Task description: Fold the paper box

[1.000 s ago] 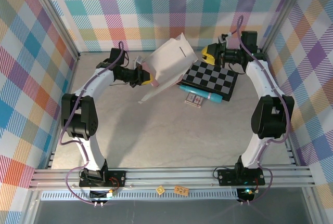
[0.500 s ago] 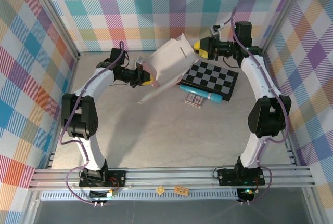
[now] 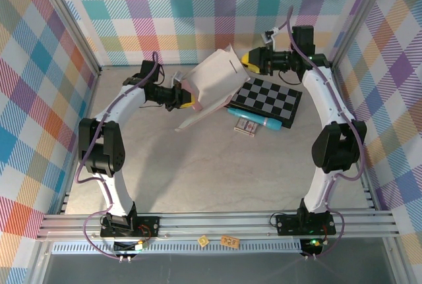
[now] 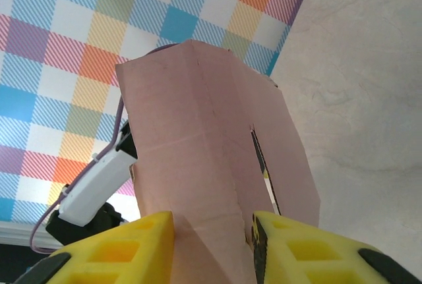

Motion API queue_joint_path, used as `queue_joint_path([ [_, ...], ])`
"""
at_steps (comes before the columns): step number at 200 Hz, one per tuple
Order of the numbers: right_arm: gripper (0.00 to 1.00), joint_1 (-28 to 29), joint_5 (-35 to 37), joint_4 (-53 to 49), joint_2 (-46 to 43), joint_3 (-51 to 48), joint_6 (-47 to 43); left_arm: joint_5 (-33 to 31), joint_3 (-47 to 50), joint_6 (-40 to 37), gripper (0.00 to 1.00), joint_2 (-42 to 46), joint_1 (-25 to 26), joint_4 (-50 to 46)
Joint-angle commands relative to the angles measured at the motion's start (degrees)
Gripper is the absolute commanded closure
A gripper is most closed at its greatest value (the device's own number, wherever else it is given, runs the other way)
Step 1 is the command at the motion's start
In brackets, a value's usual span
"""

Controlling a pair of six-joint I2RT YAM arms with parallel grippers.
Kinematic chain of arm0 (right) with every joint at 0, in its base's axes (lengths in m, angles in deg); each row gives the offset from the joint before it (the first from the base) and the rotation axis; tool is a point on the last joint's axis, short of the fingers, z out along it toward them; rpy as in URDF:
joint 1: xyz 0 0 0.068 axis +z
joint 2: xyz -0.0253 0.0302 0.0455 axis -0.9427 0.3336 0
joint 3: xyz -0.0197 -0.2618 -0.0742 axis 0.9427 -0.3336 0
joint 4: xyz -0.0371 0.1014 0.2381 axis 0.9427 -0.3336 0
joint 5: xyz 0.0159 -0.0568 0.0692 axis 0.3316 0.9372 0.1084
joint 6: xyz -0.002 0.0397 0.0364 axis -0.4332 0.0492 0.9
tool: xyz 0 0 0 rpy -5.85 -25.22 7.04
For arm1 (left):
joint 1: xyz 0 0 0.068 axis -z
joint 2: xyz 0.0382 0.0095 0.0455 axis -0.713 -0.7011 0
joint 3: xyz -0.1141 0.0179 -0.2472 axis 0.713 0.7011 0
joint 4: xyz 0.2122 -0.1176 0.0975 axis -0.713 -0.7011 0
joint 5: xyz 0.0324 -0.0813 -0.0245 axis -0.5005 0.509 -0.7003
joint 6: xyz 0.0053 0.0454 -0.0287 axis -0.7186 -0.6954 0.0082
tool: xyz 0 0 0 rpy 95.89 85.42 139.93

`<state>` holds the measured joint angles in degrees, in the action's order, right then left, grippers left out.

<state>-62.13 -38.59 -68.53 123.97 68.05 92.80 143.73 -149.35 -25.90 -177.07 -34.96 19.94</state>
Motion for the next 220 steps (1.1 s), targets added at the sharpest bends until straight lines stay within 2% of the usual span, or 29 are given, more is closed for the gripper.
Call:
queue_joint_path([
  [1,0.64,1.3,3.2,-5.7,0.5,3.2,-5.9,0.8,-1.9,-1.7,1.00,-0.1,0.7,-1.8],
  [71,0.65,3.5,14.2,-13.7,0.5,5.9,-12.5,0.2,-1.8,-3.0,1.00,0.5,1.3,-3.1],
  [162,0.71,7.8,26.3,-16.2,-1.4,5.3,-17.3,-1.0,-1.2,-3.6,1.00,1.5,1.8,-3.8],
  [220,0.71,11.2,34.8,-17.9,-3.3,3.5,-22.2,-2.1,-1.4,-2.8,1.00,2.0,1.9,-3.5],
])
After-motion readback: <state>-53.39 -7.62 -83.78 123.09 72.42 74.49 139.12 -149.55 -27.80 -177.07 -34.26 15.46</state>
